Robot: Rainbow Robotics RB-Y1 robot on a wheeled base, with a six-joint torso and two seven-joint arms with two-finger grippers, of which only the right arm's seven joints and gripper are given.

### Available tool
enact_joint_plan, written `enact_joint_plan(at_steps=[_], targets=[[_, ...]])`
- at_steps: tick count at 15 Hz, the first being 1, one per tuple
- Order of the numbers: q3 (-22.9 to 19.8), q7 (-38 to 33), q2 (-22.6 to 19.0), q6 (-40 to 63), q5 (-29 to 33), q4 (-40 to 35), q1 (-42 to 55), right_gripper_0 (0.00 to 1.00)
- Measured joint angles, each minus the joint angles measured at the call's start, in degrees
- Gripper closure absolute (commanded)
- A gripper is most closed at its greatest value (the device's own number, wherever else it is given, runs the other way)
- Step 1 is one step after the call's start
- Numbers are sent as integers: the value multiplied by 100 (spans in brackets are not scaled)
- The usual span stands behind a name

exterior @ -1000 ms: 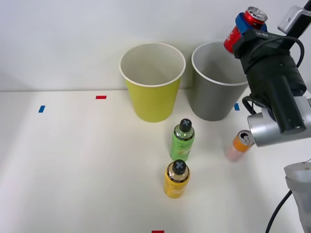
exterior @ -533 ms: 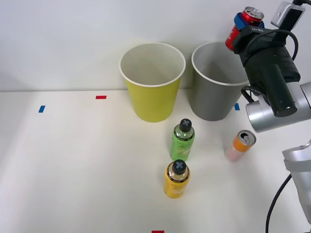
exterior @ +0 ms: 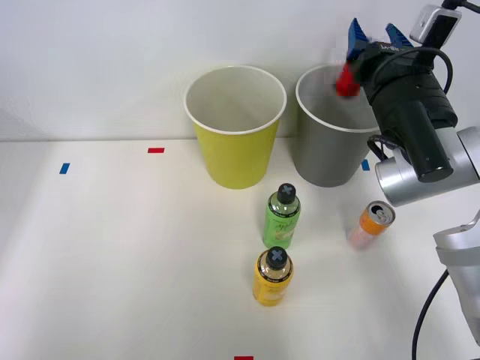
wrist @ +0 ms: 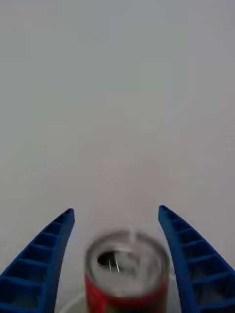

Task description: Put cans in the gray bin, plastic bottles in the light green bin

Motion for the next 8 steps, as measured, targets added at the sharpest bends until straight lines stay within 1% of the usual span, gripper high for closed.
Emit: enact_joint_plan(at_steps=[6, 8], targets=[[4, -25, -17, -130, 124, 1, 39, 0], [-16, -38, -29, -427, 232, -2, 175, 0]])
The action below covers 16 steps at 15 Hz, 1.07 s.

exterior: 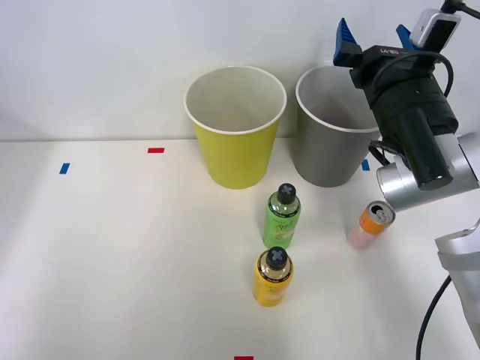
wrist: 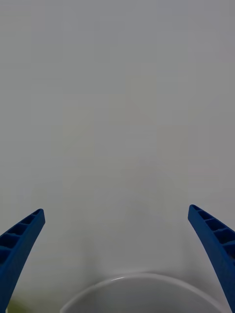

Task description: Put cans in the gray bin, plastic bottles in the light green bin

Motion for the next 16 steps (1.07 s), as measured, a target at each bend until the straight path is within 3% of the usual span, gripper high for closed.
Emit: enact_joint_plan(at_steps=[4, 9, 16], targets=[[-334, -51, -5, -1165, 38, -277, 788, 0], [-629, -148, -40, -1254, -62, -1726, 2241, 0], [-926, -279, 57, -1280, -193, -3392, 5027, 0]])
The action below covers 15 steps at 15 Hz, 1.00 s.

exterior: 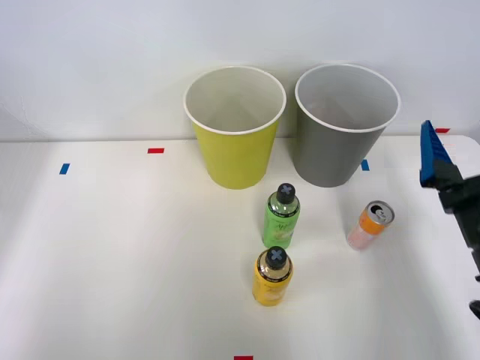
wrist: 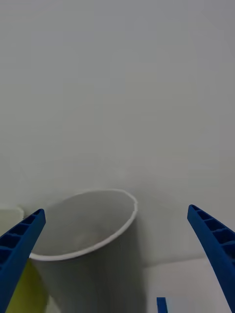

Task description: Put cans in the gray bin, plastic bottles in the light green bin

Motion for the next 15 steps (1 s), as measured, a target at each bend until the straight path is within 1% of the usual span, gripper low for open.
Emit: enact_joint_plan(at_steps=[2, 5, 9, 10, 13, 15], targets=[[-108, -3, 139, -124, -3, -279, 733, 0], [-284, -10, 353, -237, -7, -347, 1433, 0], [-378, -26, 648, -9, -21, -348, 2002, 0], [-411, -31, 756, 4, -22, -345, 2086, 0], [-442, 9, 1262, 16, 23, -341, 2308, 0], [-441, 19, 1392, 19, 200, -344, 2501, 0]])
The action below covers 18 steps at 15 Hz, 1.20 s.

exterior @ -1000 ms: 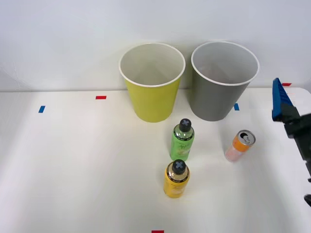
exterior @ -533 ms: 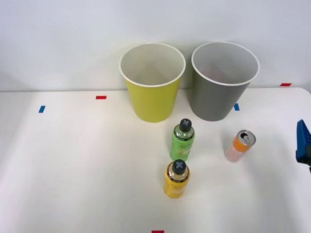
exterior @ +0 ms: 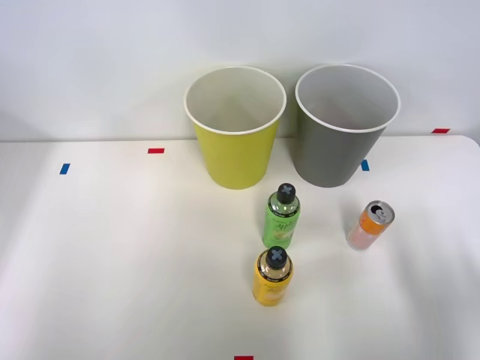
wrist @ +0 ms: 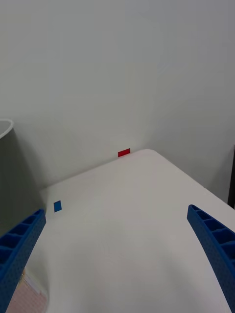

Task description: Put cans in the gray bin, plastic bottles in the light green bin

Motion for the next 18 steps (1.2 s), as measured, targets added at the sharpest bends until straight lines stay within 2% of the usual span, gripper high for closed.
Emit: enact_joint_plan(at_steps=[5, 10, 14, 18], targets=[[-3, 16, 140, 14, 148, 69, 389, 0], [108, 3, 314, 39, 1136, 570, 266, 0], [375, 88, 317, -126, 1216, 894, 253, 0], [395, 243, 327, -900, 1138, 1436, 186, 0]])
